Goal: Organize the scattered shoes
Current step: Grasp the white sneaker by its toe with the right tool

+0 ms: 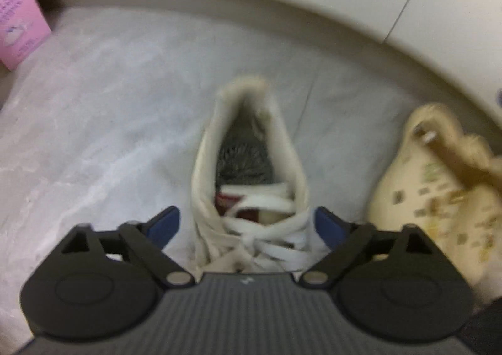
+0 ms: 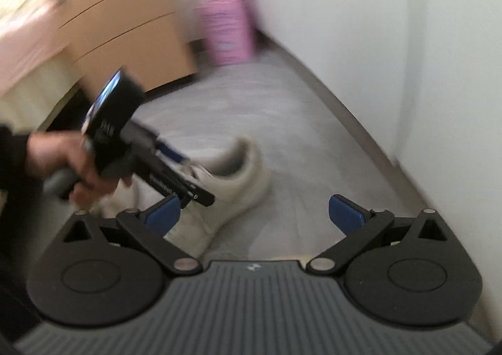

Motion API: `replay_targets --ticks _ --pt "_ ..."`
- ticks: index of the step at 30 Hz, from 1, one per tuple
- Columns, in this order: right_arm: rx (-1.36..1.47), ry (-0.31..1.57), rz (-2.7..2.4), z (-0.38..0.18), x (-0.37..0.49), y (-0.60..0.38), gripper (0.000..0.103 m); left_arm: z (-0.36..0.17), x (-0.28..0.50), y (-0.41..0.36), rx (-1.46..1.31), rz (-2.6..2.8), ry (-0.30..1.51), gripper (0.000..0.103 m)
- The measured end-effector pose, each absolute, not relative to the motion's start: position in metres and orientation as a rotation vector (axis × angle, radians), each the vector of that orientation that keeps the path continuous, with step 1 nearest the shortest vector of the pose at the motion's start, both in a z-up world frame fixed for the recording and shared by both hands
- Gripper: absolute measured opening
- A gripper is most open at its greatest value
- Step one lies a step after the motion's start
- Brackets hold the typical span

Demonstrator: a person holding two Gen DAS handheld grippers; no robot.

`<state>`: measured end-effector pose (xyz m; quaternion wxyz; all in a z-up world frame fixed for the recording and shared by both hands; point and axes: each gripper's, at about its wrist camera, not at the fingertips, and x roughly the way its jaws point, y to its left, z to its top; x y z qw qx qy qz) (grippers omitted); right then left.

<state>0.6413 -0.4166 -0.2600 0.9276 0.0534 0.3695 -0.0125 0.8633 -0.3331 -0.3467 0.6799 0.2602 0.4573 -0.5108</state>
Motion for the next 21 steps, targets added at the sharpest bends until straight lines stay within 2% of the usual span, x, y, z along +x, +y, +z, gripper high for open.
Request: replay_targets --ticks 4,7,9,14,19,21 --pt "-0.351 0.798 0.353 -0.233 0.677 -0.378 0.103 -0.306 0.866 -0.257 0.352 -1.051 0.954 0.103" --pt "-0.691 0.911 0.633 -0.239 0.707 -0.34 0.103 -0.292 0.871 -0.196 0.235 -1.022 0.884 0.103" --pt "-1.012 0.999 0.834 -0.261 0.731 -0.305 0.103 -0.291 0.874 -0.171 0.195 -0.931 0.85 0.103" --pt "-1.558 0.997 1.135 -0.33 0.757 -0.261 0.103 -0.308 0.877 -0.103 0.049 -0.769 0.873 0.102" --pt "-1.824 1.058 1.338 -0.399 0.761 -0.251 0.103 -0.319 0.877 -0.048 -0.096 -0.794 0.828 0.103" --pt "-1.862 1.045 1.36 -0.409 0.758 -0.247 0.103 -0.318 0.89 -0.036 -0.138 -0.726 0.836 0.102"
